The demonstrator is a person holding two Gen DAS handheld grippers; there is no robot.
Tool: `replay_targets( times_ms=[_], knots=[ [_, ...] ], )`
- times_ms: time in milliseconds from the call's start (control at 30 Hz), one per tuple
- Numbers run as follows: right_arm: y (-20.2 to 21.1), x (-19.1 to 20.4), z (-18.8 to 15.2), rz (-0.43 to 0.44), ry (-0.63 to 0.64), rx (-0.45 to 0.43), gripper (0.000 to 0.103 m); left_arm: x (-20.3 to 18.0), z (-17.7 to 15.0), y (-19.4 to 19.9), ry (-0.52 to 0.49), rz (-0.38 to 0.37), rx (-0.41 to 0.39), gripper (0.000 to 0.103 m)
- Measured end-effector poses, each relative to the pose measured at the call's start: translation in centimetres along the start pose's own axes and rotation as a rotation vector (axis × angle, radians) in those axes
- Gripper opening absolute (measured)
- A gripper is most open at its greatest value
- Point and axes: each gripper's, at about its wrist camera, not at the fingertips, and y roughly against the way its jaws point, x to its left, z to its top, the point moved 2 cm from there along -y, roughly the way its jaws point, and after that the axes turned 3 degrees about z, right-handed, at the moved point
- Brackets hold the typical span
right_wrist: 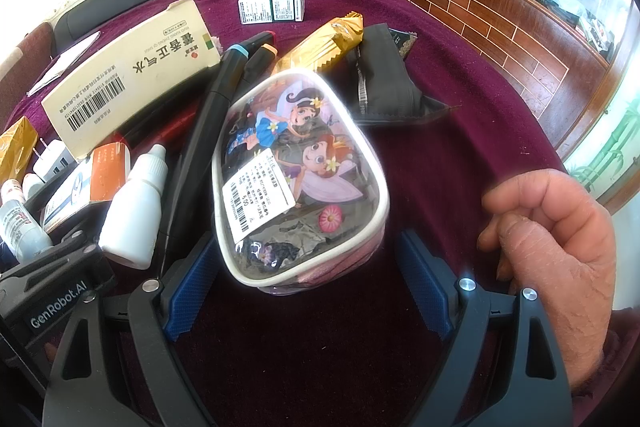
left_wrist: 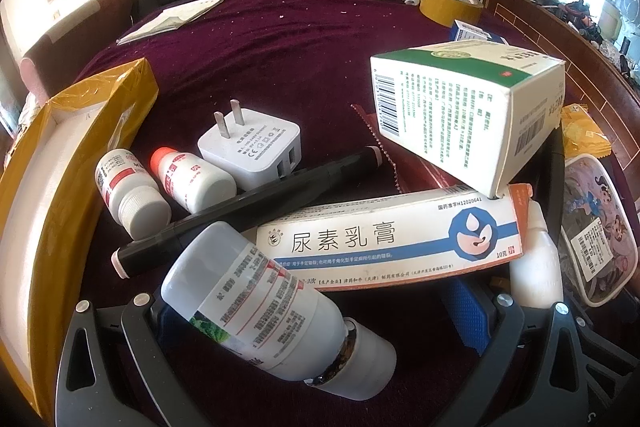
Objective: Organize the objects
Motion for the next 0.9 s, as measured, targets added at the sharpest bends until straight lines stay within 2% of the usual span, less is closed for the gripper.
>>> replay_targets(
  times_ms=[367, 400, 433, 533, 633, 833, 900],
  knots=[
    [-0.2, 0.2, -0.2, 0.0, 0.01, 0.003, 0.09, 0.7, -0.9, 1.0, -0.016, -0.005, -0.003, 0.1],
    [-0.1, 0.1, -0.2, 0.002, 0.013, 0.005, 0.093, 1.3, -1.3, 1.4, -0.017, -0.013, -0.001, 0.099],
    [-0.6, 0.3, 0.1, 0.009, 0.02, 0.011, 0.101, 2.0, -1.7, 1.9, -0.011, -0.033, -0.003, 0.099],
    [-1.1, 0.8, 0.4, 0.001, 0.051, 0.028, 0.103, 4.8, -2.4, 4.5, 0.025, -0.102, -0.068, 0.099],
    [-1.2, 0.5, 0.4, 0.008, 0.044, 0.028, 0.103, 7.0, -2.8, 6.4, 0.016, -0.109, -0.136, 0.1],
    [-1.1, 0.3, 0.4, 0.009, 0.042, 0.028, 0.103, 8.6, -3.7, 7.1, 0.017, -0.177, -0.171, 0.1],
    [-1.2, 0.2, 0.5, 0.009, 0.042, 0.028, 0.103, 8.7, -4.1, 7.2, 0.014, -0.178, -0.178, 0.1]
  ],
)
